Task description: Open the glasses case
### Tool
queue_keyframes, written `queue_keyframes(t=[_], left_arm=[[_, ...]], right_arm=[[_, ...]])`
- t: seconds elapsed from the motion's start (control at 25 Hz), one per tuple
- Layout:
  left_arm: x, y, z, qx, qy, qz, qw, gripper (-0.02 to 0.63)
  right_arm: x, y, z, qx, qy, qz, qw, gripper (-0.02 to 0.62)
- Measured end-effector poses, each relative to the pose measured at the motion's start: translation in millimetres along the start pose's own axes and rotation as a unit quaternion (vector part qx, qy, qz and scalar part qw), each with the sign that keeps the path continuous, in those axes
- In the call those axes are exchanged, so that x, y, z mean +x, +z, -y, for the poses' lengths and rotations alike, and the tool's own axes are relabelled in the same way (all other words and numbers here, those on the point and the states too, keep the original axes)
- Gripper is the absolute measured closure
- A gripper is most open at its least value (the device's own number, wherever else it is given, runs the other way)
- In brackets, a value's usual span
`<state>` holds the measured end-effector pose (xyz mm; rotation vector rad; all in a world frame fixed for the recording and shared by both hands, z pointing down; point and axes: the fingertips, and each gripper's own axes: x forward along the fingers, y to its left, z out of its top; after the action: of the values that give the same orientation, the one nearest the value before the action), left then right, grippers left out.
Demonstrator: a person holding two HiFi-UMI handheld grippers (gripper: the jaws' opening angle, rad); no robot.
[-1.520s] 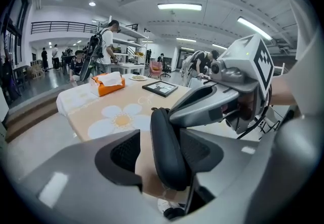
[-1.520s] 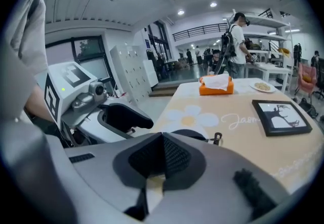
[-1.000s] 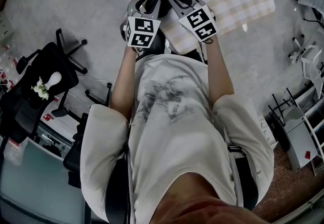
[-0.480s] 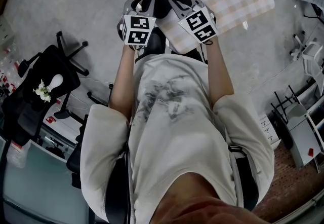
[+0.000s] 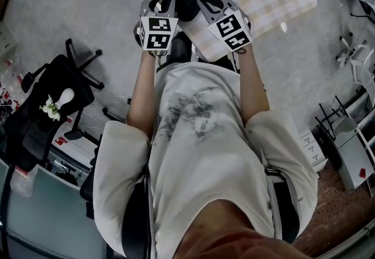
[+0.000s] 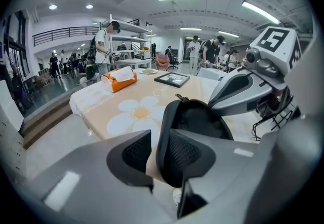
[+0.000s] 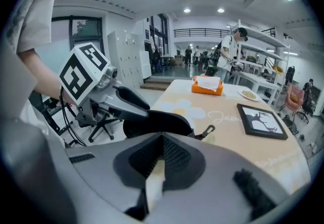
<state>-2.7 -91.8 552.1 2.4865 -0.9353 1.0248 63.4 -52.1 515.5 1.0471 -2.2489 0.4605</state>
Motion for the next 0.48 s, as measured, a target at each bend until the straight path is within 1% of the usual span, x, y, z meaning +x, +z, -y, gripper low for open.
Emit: queue_keyframes(t=[0.12,0.28,0.36,0.48], left_arm=[[-4,-8,-4,0.003,0.005,-0.002,1.0000,0.494],[1,-3,-4,0.003,0.006,-0.006,1.0000,0.495],[-4,-11,-9,0.001,0.007,-0.006,1.0000,0.495],[6,-3,-6,-0.002,0.007,-0.011,0.9999,0.495]], right_arm=[[1,-2,-8,0.002,-0.005,0.000,1.000,0.580],[-1,-3,-1,0.006,-0.010,0.000,1.000,0.580],[2,-3,-10,0.006,-0.012,-0.001,1.000,0.580],[-3,-7,3,0.011,-0.015,-0.002,1.000,0.580]])
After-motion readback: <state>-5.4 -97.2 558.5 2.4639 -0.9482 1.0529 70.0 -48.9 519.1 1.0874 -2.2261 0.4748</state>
